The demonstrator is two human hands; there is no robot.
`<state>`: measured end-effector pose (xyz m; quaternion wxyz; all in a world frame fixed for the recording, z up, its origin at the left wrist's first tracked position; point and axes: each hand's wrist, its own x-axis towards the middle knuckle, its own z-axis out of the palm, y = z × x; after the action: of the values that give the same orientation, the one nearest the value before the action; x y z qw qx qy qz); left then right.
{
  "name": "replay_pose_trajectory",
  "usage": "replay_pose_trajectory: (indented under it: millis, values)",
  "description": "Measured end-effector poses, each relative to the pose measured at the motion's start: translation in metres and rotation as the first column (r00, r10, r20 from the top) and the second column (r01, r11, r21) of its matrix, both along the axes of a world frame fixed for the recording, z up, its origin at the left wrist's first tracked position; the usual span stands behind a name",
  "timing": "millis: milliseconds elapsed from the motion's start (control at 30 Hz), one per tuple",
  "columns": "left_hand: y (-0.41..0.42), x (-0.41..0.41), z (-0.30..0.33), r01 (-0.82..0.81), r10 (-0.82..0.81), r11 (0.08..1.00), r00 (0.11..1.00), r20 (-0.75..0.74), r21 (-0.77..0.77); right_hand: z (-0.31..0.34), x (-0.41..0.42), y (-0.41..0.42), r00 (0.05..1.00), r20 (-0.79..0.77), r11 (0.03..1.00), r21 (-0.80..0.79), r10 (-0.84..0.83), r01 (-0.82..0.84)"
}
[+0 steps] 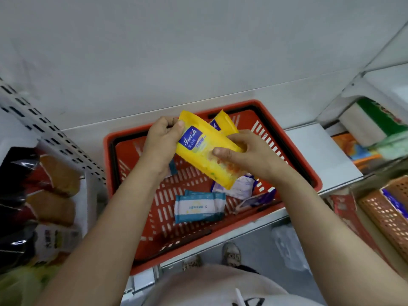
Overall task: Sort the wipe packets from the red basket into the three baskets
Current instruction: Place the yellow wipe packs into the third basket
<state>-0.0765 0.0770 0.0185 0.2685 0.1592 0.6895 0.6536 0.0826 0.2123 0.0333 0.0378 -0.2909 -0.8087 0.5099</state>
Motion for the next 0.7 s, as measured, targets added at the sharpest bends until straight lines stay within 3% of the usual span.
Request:
replay_pose_trajectory:
  millis: [100, 200, 333, 433, 567, 700]
  values:
    - [0.013, 0.017, 0.004, 0.031, -0.031, 0.996, 0.999, 0.005, 0.084, 0.011, 0.017, -0.003, 0.985, -0.041, 0.967, -0.197, -0.170, 0.159]
    - [0.016, 0.035, 0.021, 0.177, -0.179, 0.973, 0.984, -0.001, 0.146, 0.026, 0.040, 0.002, 0.980, -0.043, 0.966, -0.177, -0.196, 0.186]
    - [0.025, 0.067, 0.047, 0.449, -0.449, 0.893, 0.879, -0.162, -0.040, 0.038, 0.085, 0.010, 0.967, -0.057, 0.963, -0.119, -0.250, 0.242]
    - [0.042, 0.106, 0.057, 0.547, -0.567, 0.823, 0.805, -0.174, -0.155, 0.040, 0.136, 0.021, 0.922, -0.127, 0.926, -0.149, -0.367, 0.348]
    - [0.072, 0.186, 0.047, 0.599, -0.610, 0.789, 0.790, -0.059, -0.138, 0.034, 0.241, 0.046, 0.749, -0.322, 0.815, -0.213, -0.579, 0.538]
    - [0.108, 0.304, 0.026, 0.627, -0.626, 0.776, 0.779, 0.043, -0.070, 0.019, 0.382, 0.071, 0.524, -0.397, 0.647, -0.305, -0.753, 0.699]
